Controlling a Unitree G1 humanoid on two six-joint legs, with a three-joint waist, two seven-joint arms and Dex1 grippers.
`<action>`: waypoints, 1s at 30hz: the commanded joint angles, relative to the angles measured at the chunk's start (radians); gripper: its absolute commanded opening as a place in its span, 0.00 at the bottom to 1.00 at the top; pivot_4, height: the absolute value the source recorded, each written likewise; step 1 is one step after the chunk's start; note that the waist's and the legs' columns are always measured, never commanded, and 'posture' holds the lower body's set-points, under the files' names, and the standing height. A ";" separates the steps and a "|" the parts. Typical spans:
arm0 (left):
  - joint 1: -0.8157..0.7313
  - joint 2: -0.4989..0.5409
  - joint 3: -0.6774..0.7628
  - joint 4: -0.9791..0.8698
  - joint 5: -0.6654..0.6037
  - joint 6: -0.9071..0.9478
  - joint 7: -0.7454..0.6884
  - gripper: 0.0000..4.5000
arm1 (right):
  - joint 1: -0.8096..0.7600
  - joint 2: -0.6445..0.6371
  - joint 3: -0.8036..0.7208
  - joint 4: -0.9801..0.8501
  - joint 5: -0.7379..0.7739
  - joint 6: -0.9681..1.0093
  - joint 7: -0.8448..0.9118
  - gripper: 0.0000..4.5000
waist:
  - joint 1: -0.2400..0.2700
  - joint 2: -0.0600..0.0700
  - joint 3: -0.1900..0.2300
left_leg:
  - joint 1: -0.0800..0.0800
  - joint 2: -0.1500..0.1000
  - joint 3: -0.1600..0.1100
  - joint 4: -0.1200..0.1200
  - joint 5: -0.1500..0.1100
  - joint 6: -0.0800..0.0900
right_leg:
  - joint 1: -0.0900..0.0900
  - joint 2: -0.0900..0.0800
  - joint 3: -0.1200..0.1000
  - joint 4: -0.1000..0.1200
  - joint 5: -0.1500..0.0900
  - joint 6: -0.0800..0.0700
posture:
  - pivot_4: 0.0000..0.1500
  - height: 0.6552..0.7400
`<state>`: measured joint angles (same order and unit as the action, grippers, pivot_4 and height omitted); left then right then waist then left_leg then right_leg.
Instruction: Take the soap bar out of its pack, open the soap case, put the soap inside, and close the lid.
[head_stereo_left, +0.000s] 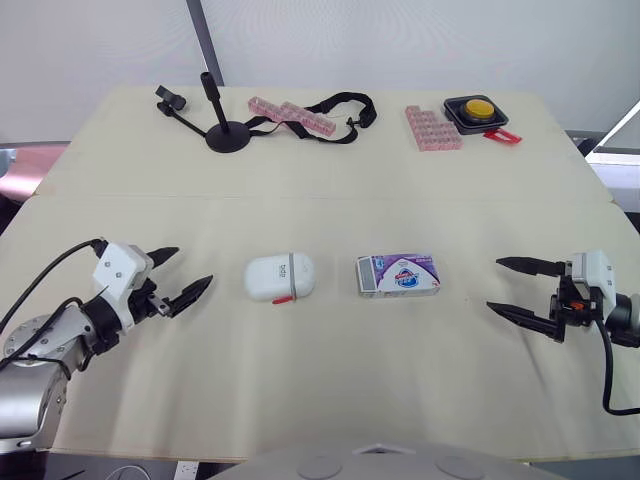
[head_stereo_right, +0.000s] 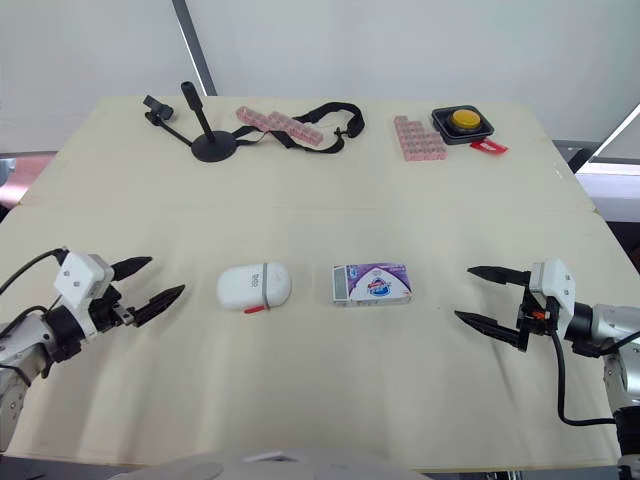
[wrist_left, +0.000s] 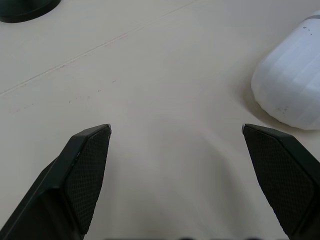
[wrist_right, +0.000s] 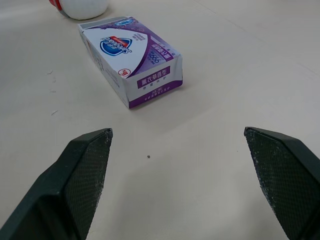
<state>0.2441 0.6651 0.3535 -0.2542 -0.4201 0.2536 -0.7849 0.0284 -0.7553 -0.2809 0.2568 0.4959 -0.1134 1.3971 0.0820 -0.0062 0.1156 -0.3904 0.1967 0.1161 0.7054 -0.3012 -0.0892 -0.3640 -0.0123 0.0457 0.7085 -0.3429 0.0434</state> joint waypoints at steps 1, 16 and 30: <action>-0.014 -0.002 0.008 -0.014 -0.006 -0.019 -0.003 1.00 | 0.014 -0.013 -0.024 -0.023 0.010 -0.006 0.003 1.00 | 0.000 0.000 0.000 | 0.000 0.000 0.000 0.000 0.000 0.000 | 0.000 0.000 0.000 0.000 0.000 0.000 | 1.00 0.70; -0.021 -0.009 0.005 -0.019 -0.027 -0.017 -0.043 1.00 | -0.029 -0.016 -0.019 0.100 -0.004 -0.075 0.052 1.00 | -0.004 0.000 0.000 | 0.000 0.000 0.000 0.001 0.000 0.001 | 0.000 0.000 0.001 0.001 0.000 0.000 | 1.00 0.70; -0.072 0.000 0.059 -0.057 -0.119 -0.022 -0.093 1.00 | -0.115 -0.046 0.037 0.142 -0.028 -0.112 0.139 1.00 | -0.004 0.001 0.000 | 0.000 0.000 0.000 0.002 0.001 0.001 | 0.000 0.000 0.000 0.003 0.000 0.000 | 1.00 0.70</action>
<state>0.1811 0.6509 0.3761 -0.2660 -0.5070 0.2439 -0.8691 -0.0726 -0.7678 -0.2315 0.4211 0.4630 -0.2195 1.5100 0.0780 -0.0054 0.1160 -0.3903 0.1967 0.1161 0.7083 -0.3005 -0.0881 -0.3647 -0.0126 0.0460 0.7127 -0.3430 0.0431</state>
